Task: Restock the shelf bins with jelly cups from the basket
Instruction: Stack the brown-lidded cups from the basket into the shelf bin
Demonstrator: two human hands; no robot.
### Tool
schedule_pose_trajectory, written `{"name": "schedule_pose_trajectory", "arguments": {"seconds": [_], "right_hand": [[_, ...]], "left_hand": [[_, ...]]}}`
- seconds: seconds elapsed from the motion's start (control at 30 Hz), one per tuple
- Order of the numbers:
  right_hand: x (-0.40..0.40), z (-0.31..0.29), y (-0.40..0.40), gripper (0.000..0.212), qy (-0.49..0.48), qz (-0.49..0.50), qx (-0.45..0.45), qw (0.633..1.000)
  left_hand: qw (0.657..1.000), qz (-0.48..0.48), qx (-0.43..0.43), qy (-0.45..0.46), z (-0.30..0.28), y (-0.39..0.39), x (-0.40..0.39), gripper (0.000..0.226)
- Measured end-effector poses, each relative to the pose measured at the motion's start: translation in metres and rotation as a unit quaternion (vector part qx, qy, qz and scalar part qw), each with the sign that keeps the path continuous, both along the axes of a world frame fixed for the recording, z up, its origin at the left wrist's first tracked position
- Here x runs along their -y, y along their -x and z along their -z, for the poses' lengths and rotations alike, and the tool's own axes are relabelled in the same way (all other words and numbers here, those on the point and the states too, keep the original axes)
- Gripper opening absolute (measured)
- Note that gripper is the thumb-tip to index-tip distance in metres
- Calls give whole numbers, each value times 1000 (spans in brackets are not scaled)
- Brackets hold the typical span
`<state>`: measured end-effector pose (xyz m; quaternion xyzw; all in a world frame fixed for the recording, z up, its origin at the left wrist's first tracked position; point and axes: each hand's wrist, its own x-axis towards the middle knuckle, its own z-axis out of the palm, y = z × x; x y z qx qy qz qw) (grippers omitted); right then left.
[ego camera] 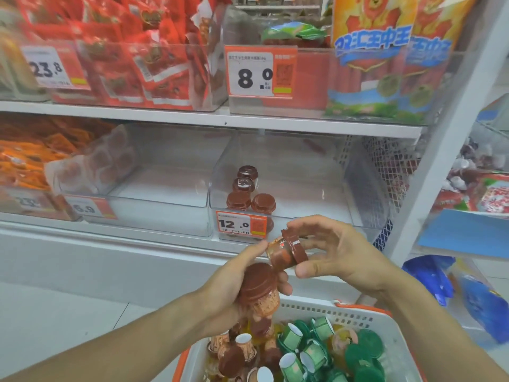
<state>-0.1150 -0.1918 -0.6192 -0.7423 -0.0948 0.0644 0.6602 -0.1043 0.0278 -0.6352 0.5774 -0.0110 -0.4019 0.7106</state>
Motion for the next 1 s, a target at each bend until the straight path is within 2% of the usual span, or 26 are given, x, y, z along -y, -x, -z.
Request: {"name": "schedule_pose_trajectory", "arguments": {"seconds": [0.13,0.27,0.37,0.47,0.53,0.63,0.77,0.9,1.0], "right_hand": [[-10,-17,-6,54,-37,7,-33,999],[-20,-34,-27,45,26,6,-38,999],[-27,-41,-46,43,39,16,-44,998],[-33,-49,-68,42,55,68,-40,995],[-33,-52,-91,38,64,127,-25,990],[-29,-45,-135,31,84,215,-10,973],[-27,-28,-186,23,183,281,-31,942],[-31,-8,-220,31,363,244,-57,897],[-38,5,-231,35,375,241,-53,894]], "left_hand": [[999,-26,27,31,-7,-2,-1,54],[995,-70,62,36,-17,-10,-4,51],[990,-122,56,40,-17,-19,-7,50],[983,-184,23,18,-12,-25,-8,44],[981,-194,6,-7,-9,-26,-7,36],[981,-193,-5,-32,-7,-29,-7,37],[976,-204,-26,-78,6,-38,-4,37],[975,-194,-46,-101,23,-46,-3,37],[973,-193,-54,-112,26,-51,-6,35]]}}
